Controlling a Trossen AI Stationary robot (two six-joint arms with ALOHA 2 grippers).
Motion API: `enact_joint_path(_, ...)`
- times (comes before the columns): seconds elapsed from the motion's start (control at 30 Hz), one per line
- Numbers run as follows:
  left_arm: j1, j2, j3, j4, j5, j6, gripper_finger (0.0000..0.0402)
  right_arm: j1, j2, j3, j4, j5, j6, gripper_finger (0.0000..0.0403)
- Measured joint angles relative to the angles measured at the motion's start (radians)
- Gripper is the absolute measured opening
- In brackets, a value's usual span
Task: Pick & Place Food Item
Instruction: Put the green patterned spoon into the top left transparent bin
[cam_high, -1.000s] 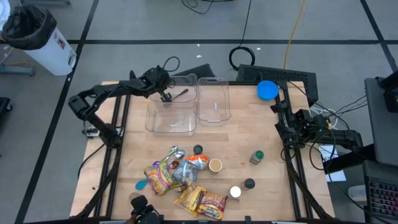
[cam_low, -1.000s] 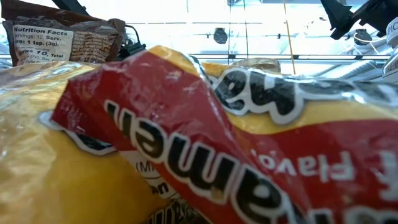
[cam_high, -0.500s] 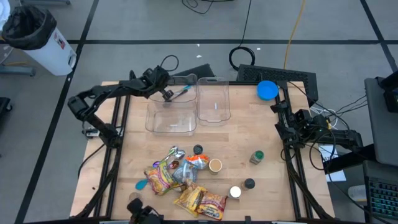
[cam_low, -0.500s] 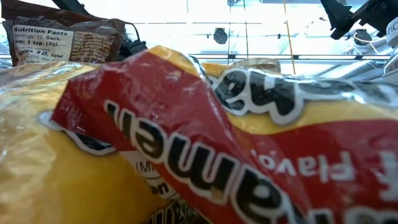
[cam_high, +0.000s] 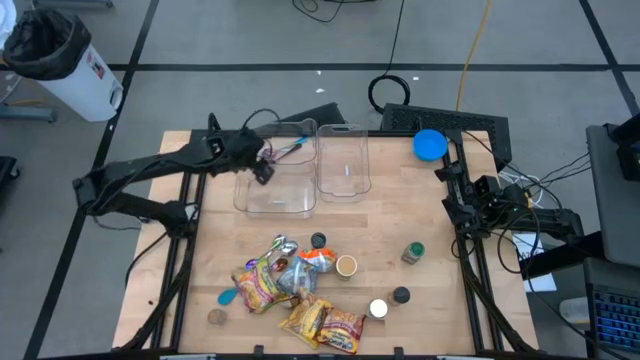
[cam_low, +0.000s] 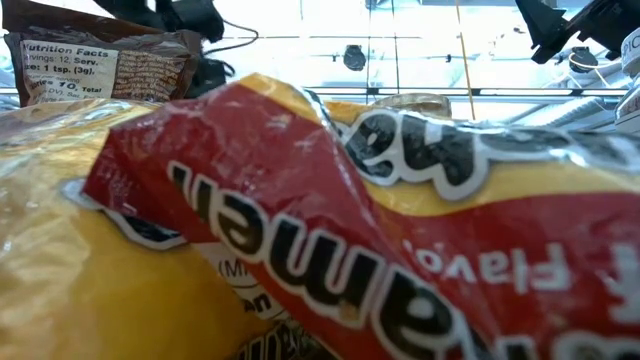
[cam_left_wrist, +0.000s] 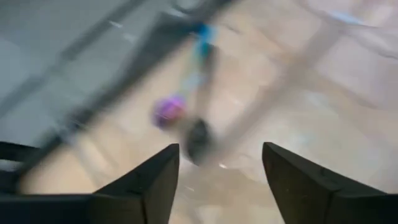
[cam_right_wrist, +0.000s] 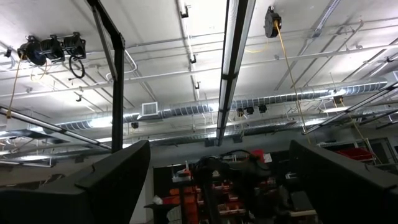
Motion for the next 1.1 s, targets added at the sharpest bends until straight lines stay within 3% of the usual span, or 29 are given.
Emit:
enact_joint_path(0.2, -0.145, -0.084, -0.027, -0.092, 0.168, -0.146, 0.0274, 0.000, 0.000, 0.000, 0.000, 0.000, 0.000, 0.0380)
enact_joint_path(0.43, -0.350, -0.089, -0.119, -0.098, 0.282, -0.336, 0.0280, 0.000, 0.000, 0.000, 0.000, 0.000, 0.000, 0.0380)
enact_joint_path(0.67, -0.527, -0.053, -0.204, -0.009, 0.281, -0.511, 0.0280, 0.000, 0.000, 0.000, 0.000, 0.000, 0.000, 0.0380)
enact_joint_path(0.87, -0.619, 0.000, -0.264, 0.161, 0.278, -0.520, 0.0280, 0.000, 0.000, 0.000, 0.000, 0.000, 0.000, 0.0380)
enact_joint_path(1.1, -0.667, 0.130, -0.277, 0.211, 0.227, -0.528, 0.0280, 0.000, 0.000, 0.000, 0.000, 0.000, 0.000, 0.0380)
